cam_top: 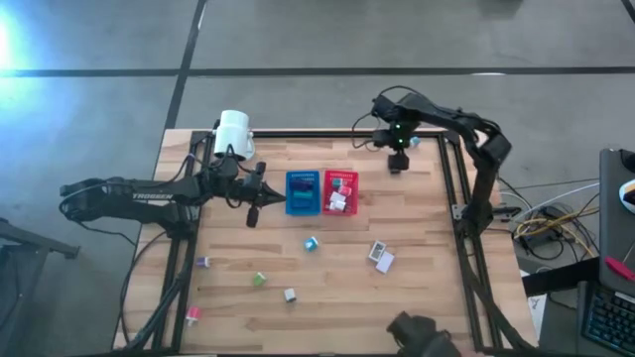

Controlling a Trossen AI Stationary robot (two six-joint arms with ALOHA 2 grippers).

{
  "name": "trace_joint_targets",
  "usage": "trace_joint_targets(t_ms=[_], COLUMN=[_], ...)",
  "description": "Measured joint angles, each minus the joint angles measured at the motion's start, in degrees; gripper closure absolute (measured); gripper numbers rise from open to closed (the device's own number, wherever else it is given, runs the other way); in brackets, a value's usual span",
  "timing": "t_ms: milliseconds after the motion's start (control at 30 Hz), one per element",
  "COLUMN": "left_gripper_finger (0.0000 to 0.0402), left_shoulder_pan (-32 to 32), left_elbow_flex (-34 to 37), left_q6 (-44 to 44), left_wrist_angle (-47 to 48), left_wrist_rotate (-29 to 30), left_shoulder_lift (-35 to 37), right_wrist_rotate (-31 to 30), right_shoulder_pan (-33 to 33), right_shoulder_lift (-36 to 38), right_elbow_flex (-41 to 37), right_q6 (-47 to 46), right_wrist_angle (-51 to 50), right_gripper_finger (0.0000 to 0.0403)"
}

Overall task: Pick & Place Office items
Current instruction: Put the black digital clock into the blue bin

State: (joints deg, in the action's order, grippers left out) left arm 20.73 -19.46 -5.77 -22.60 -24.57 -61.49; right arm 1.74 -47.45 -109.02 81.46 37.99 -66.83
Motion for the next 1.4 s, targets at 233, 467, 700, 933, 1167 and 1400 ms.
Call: trace_joint_targets(t_ms=[233, 467, 700, 933, 1167, 1400], left_gripper_finger=[0.0394, 0.0394, 0.0394, 0.0394, 0.0394, 0.0394], left_shoulder_pan=[0.0, 0.0, 0.0, 0.0, -0.1, -0.1], left_elbow_flex=[0.0, 0.0, 0.0, 0.0, 0.0, 0.0], left_q6=[0.0, 0.0, 0.1, 0.2, 0.2, 0.2], left_wrist_angle=[1.8, 3.4, 3.4, 3.4, 3.4, 3.3], left_wrist_rotate=[0.0, 0.0, 0.0, 0.0, 0.0, 0.0], left_shoulder_lift=[0.0, 0.0, 0.0, 0.0, 0.0, 0.0], right_wrist_rotate=[-4.8, -3.4, -4.9, -5.8, -1.8, 13.6], right_shoulder_pan=[-0.4, -0.2, 0.4, 1.5, 1.8, 3.0], right_shoulder_lift=[-5.4, -8.4, -9.2, -8.9, -5.4, 11.5], right_elbow_flex=[0.3, -1.9, -5.0, -6.6, -7.2, -8.8], right_q6=[3.0, 3.0, 2.0, -3.5, -12.7, -16.7], right_wrist_angle=[-0.2, 3.1, 7.5, 10.3, 11.6, 18.4], right_gripper_finger=[0.0037, 0.0033, 0.0036, 0.0127, 0.0126, 0.0126])
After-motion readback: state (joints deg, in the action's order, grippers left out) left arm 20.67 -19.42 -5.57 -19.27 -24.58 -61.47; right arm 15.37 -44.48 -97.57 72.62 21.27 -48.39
